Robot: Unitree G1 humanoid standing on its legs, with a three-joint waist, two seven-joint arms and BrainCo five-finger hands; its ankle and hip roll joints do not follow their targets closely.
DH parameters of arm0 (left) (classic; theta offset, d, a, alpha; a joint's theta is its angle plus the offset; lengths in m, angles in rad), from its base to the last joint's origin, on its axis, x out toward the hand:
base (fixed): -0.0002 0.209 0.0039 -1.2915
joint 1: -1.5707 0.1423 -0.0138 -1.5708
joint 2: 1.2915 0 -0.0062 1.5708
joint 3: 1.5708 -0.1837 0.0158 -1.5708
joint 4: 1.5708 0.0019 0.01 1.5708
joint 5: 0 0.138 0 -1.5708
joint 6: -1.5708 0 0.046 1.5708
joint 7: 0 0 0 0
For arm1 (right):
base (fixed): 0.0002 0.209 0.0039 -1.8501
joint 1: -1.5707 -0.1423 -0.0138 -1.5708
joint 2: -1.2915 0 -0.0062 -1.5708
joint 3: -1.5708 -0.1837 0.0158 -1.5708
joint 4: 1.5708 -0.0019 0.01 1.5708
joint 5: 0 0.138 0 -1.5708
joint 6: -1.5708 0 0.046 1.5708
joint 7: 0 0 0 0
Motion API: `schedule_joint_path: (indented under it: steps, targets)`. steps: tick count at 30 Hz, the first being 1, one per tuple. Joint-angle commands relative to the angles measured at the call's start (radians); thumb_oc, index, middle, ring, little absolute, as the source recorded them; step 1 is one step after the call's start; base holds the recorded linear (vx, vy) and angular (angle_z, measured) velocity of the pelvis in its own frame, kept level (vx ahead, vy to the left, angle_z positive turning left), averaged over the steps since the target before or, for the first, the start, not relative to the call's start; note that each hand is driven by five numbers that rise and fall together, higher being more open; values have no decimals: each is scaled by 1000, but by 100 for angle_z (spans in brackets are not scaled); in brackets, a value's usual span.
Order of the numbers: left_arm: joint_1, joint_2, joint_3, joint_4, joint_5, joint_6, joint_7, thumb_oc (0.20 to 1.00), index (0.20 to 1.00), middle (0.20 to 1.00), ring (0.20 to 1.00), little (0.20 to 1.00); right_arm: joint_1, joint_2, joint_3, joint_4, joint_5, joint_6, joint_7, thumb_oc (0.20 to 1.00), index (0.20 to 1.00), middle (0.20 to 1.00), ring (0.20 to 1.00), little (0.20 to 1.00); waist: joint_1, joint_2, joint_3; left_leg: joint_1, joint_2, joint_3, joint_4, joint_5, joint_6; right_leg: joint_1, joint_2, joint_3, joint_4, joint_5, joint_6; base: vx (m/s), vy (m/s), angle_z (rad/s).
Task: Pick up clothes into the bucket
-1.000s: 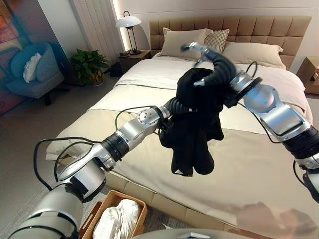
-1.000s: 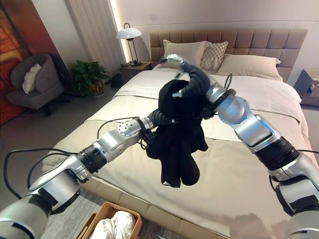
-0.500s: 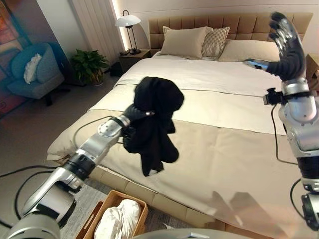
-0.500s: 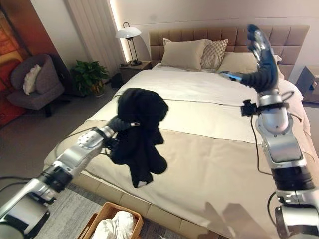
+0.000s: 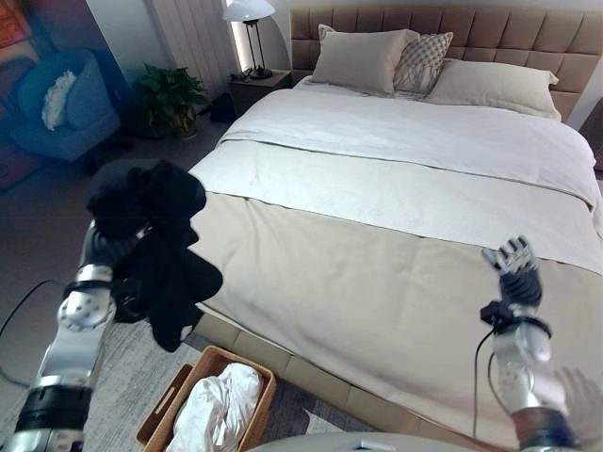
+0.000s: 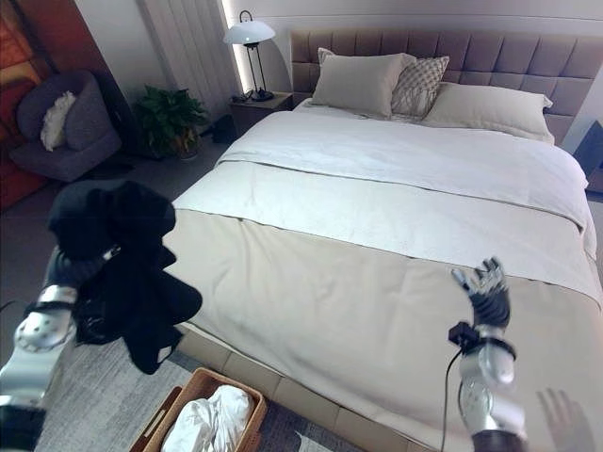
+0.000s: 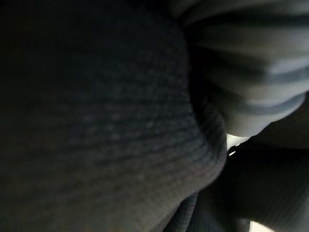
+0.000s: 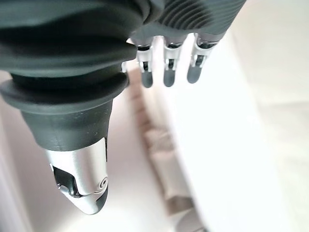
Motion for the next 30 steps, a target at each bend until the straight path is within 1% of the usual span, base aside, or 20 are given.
schedule_joint_path:
  steps: [1, 2, 5, 6, 7, 8, 9, 10, 11, 12, 14, 15, 17, 20, 22, 23, 24, 26, 29, 30]
  targets:
    - [-36, 58, 76, -50, 67, -79, 60, 200, 200, 200, 200, 200, -12, -8, 29, 2, 55, -44, 37, 1000, 1000, 1000, 1000, 1000, 3, -47, -40, -32, -13, -24, 107, -120, 10, -95, -52, -26, 104, -2, 30, -42, 26, 3]
    - [-3, 52, 96, -29, 56, -88, 59, 200, 200, 200, 200, 200, 26, 4, 50, 99, 26, -21, 60, 1000, 1000, 1000, 1000, 1000, 4, -52, -24, -42, -12, -27, 110, -117, 10, -110, -50, -28, 116, -1, 29, -60, 28, 0]
    - [31, 5, 108, -23, 11, -112, 57, 200, 200, 200, 200, 200, 60, 9, 87, 274, -72, 7, 74, 1000, 1000, 1000, 1000, 1000, 10, -67, 17, -81, -9, -36, 127, -110, 8, -143, -46, -34, 136, 0, 27, -93, 18, 2]
    - [33, 4, 110, -24, 10, -112, 57, 200, 200, 200, 200, 200, 57, 8, 88, 278, -72, 5, 75, 1000, 1000, 1000, 1000, 1000, 8, -67, 16, -83, -9, -36, 129, -111, 8, -145, -47, -35, 138, -1, 27, -136, 6, 8]
    - [46, -12, 113, -14, -17, -125, 53, 200, 200, 200, 200, 200, 63, -1, 113, 378, -129, 25, 84, 1000, 1000, 1000, 1000, 1000, 16, -79, 50, -115, -9, -45, 145, -107, 7, -171, -45, -41, 154, 0, 24, -92, -3, 8]
    - [46, -12, 113, -14, -17, -125, 53, 200, 200, 200, 200, 200, 63, -1, 113, 378, -129, 25, 84, 1000, 1000, 1000, 1000, 1000, 16, -79, 50, -115, -9, -45, 145, -107, 7, -171, -45, -41, 154, 0, 24, -189, 0, 5]
    - [54, -25, 119, 10, -40, -131, 62, 200, 200, 200, 200, 200, 65, -4, 126, 465, -170, 39, 91, 1000, 1000, 1000, 1000, 1000, 24, -91, 87, -150, -9, -54, 164, -103, 6, -200, -45, -47, 167, 2, 23, -162, 2, 2]
    - [47, -29, 115, 33, -54, -138, 68, 200, 200, 200, 200, 200, 60, -7, 133, 516, -180, 41, 95, 1000, 1000, 1000, 1000, 1000, 26, -97, 107, -176, -11, -60, 178, -102, 6, -223, -47, -51, 179, 3, 22, -162, 2, 2]
    - [46, -29, 115, 34, -54, -138, 68, 200, 200, 200, 200, 200, 59, -7, 133, 516, -180, 40, 96, 1000, 1000, 1000, 1000, 1000, 26, -97, 106, -178, -11, -60, 179, -103, 6, -224, -47, -52, 180, 3, 22, -167, 3, 7]
    - [41, -41, 105, 57, -68, -142, 80, 200, 200, 200, 200, 200, 52, -17, 161, 593, -264, 50, 87, 1000, 1000, 1000, 1000, 1000, 36, -107, 149, -229, -16, -72, 223, -109, 5, -265, -51, -54, 209, 1, 21, -142, 6, 12]
    - [31, -41, 101, 77, -71, -146, 99, 200, 200, 200, 200, 200, 42, -25, 157, 618, -262, 48, 72, 1000, 1000, 1000, 1000, 1000, 38, -116, 173, -279, -23, -77, 259, -110, 7, -303, -54, -52, 227, 7, 19, -141, 25, 18]
    - [19, -48, 88, 98, -76, -147, 119, 200, 200, 200, 200, 200, 43, -26, 157, 648, -269, 42, 63, 1000, 1000, 1000, 1000, 1000, 41, -122, 204, -323, -25, -86, 301, -116, 9, -333, -59, -51, 251, 4, 16, -76, 31, 14]
    - [13, -46, 83, 107, -68, -148, 130, 200, 200, 200, 200, 200, 42, -27, 164, 648, -278, 41, 58, 1000, 1000, 1000, 1000, 1000, 41, -124, 216, -352, -25, -91, 330, -122, 11, -354, -63, -50, 273, -2, 13, -61, 25, 10]
    - [-21, -31, 55, 154, -38, -145, 187, 200, 200, 200, 200, 200, 27, -34, 189, 642, -284, 30, 42, 1000, 1000, 1000, 1000, 1000, 42, -135, 258, -426, -25, -101, 403, -139, 19, -421, -75, -46, 345, -24, 5, -76, 23, 18]
    - [-55, -12, 35, 181, -13, -141, 230, 200, 200, 200, 200, 200, 16, -40, 201, 625, -275, 15, 27, 1000, 1000, 1000, 1000, 1000, 42, -138, 291, -494, -28, -107, 484, -165, 22, -478, -85, -49, 418, -52, -3, -100, 29, 18]
    - [-78, -6, 19, 212, -12, -143, 252, 200, 200, 200, 200, 200, 5, -43, 206, 616, -258, 6, 17, 1000, 1000, 1000, 1000, 1000, 40, -139, 301, -532, -31, -109, 521, -176, 22, -512, -88, -49, 451, -59, -5, -73, 15, 19]
    - [-78, -6, 19, 212, -12, -143, 252, 200, 200, 200, 200, 200, 5, -43, 206, 616, -258, 6, 17, 1000, 1000, 1000, 1000, 1000, 40, -138, 300, -533, -31, -109, 522, -176, 22, -513, -88, -49, 452, -59, -5, -93, 41, 22]
    - [-124, 27, -10, 248, 11, -134, 309, 200, 200, 200, 200, 200, -18, -60, 230, 589, -239, -20, -4, 1000, 1000, 1000, 1000, 1000, 38, -136, 332, -633, -31, -114, 632, -210, 24, -611, -89, -36, 545, -83, -10, -109, 64, 14]
    - [-150, 80, -30, 284, 49, -112, 337, 200, 200, 200, 200, 200, -42, -87, 254, 559, -260, -36, -41, 1000, 1000, 1000, 1000, 1000, 38, -137, 364, -730, -28, -108, 731, -239, 37, -703, -84, -16, 620, -100, -16, -86, 64, -3]
    - [-150, 80, -30, 284, 49, -112, 337, 200, 200, 200, 200, 200, -42, -87, 254, 559, -260, -36, -41, 1000, 1000, 1000, 1000, 1000, 38, -137, 363, -731, -28, -108, 731, -239, 37, -704, -84, -16, 620, -100, -16, -38, 54, -10]
